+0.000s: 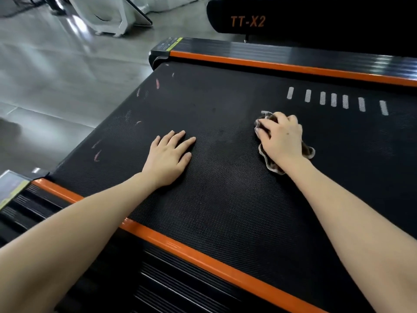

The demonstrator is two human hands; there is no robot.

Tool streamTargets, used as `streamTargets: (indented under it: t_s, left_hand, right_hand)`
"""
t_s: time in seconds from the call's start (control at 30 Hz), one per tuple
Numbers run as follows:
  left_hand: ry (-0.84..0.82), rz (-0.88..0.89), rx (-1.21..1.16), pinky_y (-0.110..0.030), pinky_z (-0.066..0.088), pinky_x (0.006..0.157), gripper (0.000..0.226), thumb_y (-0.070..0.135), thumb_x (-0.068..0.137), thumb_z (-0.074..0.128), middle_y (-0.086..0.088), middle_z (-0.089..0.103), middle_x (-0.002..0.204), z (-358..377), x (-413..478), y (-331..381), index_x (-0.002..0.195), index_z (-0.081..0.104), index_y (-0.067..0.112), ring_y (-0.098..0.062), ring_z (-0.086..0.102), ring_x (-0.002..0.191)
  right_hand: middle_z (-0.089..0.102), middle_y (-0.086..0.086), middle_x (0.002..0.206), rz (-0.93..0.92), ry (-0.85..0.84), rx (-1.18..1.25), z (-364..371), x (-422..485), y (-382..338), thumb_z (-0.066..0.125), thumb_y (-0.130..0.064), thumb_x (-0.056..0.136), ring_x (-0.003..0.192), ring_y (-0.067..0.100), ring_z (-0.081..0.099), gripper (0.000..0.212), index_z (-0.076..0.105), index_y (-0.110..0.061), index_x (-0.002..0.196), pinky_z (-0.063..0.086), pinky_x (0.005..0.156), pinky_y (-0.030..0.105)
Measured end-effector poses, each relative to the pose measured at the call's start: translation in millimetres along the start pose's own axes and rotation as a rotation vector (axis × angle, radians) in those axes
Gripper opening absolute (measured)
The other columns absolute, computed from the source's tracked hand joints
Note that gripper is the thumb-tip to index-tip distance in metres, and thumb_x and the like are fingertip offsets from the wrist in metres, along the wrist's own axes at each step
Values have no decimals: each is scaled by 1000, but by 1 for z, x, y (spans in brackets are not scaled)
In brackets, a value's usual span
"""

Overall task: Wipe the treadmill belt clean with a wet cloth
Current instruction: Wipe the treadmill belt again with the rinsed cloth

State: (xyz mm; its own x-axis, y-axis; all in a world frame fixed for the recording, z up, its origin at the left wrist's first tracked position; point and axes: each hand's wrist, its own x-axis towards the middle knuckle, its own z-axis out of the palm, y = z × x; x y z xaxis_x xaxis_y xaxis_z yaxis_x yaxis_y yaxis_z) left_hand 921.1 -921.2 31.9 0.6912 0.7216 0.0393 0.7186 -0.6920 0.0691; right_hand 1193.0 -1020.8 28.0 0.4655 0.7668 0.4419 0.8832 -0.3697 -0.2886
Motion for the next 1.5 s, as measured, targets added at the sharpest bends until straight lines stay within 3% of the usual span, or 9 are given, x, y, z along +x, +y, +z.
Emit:
streamTargets:
  t_s: [0.2,0.4,0.5,0.7,0.87,0.97,1.23,1.4,1.5]
  left_hand:
    - [116,123,71,-43,34,97,68,50,85,16,-8,59,127,-22,25,-21,128,58,20,-33,51,115]
    - [19,233,227,-47,17,113,64,48,88,16,-8,50,139,-28,59,-68,135,52,24,-31,38,133]
    - [25,254,250,-45,8,116,48,41,99,26,-3,39,149,-32,72,-77,142,40,28,-27,26,140]
    - [11,215,214,-43,4,117,49,43,99,27,0,26,155,-33,100,-102,147,29,32,-22,14,144]
    - [-24,253,129,-44,4,117,50,44,99,28,0,25,155,-22,109,-113,147,29,32,-22,12,145]
    - [-41,302,70,-44,4,117,51,44,98,32,-1,25,155,-21,120,-122,147,29,31,-22,11,145]
    - [-26,252,-19,-51,2,116,51,45,98,30,-2,23,156,-6,138,-135,147,28,31,-25,10,145]
    - [12,277,-58,-53,6,115,65,55,90,11,-3,31,152,-1,139,-140,145,35,29,-28,18,143]
    - [19,286,-60,-55,9,114,67,55,88,10,-5,36,150,2,139,-142,143,39,29,-29,22,141]
  right_hand:
    - [60,7,105,-441,-173,257,-13,-67,-77,52,-40,86,81,30,50,26,70,-25,97,43,70,40]
    - [61,12,115,-694,-270,279,-30,-84,-88,48,-35,96,86,27,52,28,72,-23,102,39,69,36]
    - [63,11,111,-658,-201,138,-26,-63,-63,51,-34,94,82,29,55,25,72,-22,98,41,66,37]
    - [58,14,106,33,30,-81,-8,-36,-60,45,-40,84,82,35,52,33,68,-19,93,41,67,41]
    - [53,11,123,-342,-234,156,-16,-110,-158,55,-37,87,94,27,49,19,62,-27,102,40,77,38]
    - [57,13,120,-445,-217,132,-15,-103,-152,59,-34,88,91,29,52,20,64,-26,106,40,74,38]
    - [57,12,110,119,34,-212,30,-19,-132,46,-35,89,80,31,51,27,67,-20,96,42,64,39]
    - [57,12,117,-287,-159,33,18,-71,-189,56,-30,90,85,29,51,17,62,-23,105,39,71,38]
    - [59,10,114,-415,-172,13,23,-40,-159,56,-29,91,81,29,51,15,62,-25,104,40,67,38]
